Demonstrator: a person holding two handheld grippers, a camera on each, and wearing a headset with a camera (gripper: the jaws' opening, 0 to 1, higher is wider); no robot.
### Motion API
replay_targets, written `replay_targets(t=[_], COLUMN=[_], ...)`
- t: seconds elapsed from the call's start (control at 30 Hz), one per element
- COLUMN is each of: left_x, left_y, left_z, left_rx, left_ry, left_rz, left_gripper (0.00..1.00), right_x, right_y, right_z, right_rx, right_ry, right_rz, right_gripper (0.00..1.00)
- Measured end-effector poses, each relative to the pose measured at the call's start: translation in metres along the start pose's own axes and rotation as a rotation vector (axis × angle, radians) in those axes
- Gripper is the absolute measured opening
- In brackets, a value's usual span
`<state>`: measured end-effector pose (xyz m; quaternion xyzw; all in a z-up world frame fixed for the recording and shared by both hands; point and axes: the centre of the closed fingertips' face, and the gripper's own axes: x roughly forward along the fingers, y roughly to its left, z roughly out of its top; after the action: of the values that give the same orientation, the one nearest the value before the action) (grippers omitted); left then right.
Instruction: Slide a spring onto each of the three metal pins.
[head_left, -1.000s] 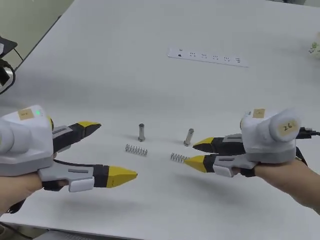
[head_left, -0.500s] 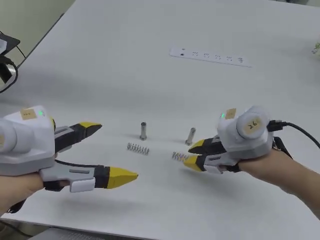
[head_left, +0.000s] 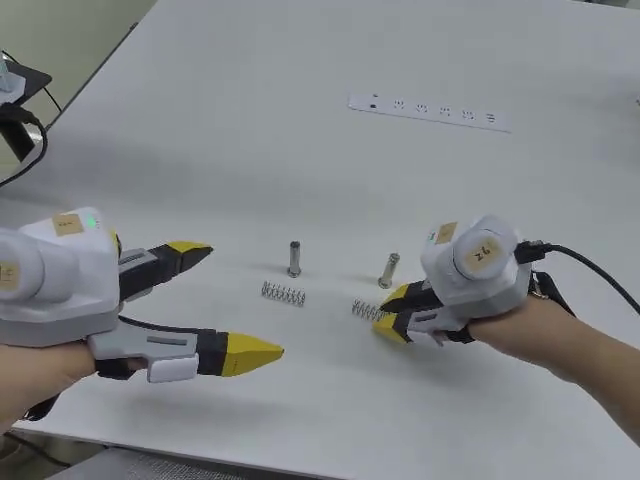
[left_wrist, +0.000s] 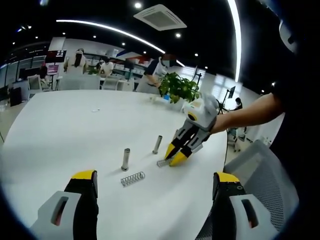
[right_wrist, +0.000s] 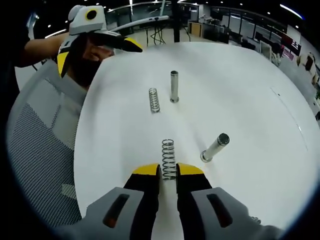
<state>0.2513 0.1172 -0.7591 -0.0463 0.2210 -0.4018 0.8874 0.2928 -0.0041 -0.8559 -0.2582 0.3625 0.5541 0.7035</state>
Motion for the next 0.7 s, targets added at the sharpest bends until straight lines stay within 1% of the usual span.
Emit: replay_targets(t=[0.17, 0.27, 0.37, 0.63, 0.7], left_x=[0.0, 0.001, 0.002, 0.008, 0.01], left_y=[-0.001, -0.002, -0.004, -0.012, -0.013], left_z=[-0.002, -0.002, -0.001, -0.001, -0.001], left_rx=[0.003, 0.005, 0.009, 0.016, 0.02], left_ry=[0.008, 0.011, 0.013, 0.017, 0.02], left_rz=[-0.005, -0.01, -0.015, -0.04, -0.044], left_gripper=[0.93, 0.92, 0.92, 0.9, 0.9], right_x=[0.0, -0.001, -0.004, -0.014, -0.02], right_y=[0.001, 0.001, 0.001, 0.004, 0.004], right_z=[-0.001, -0.001, 0.0, 0.001, 0.002], right_rx=[-0.004, -0.029, -0.035, -0.053, -0.058], right_ry=[-0.002, -0.001, -0.007, -0.014, -0.016], right_rz=[0.006, 0.002, 0.003, 0.008, 0.009], right_gripper=[0.08, 0.08, 0.08, 0.08, 0.08])
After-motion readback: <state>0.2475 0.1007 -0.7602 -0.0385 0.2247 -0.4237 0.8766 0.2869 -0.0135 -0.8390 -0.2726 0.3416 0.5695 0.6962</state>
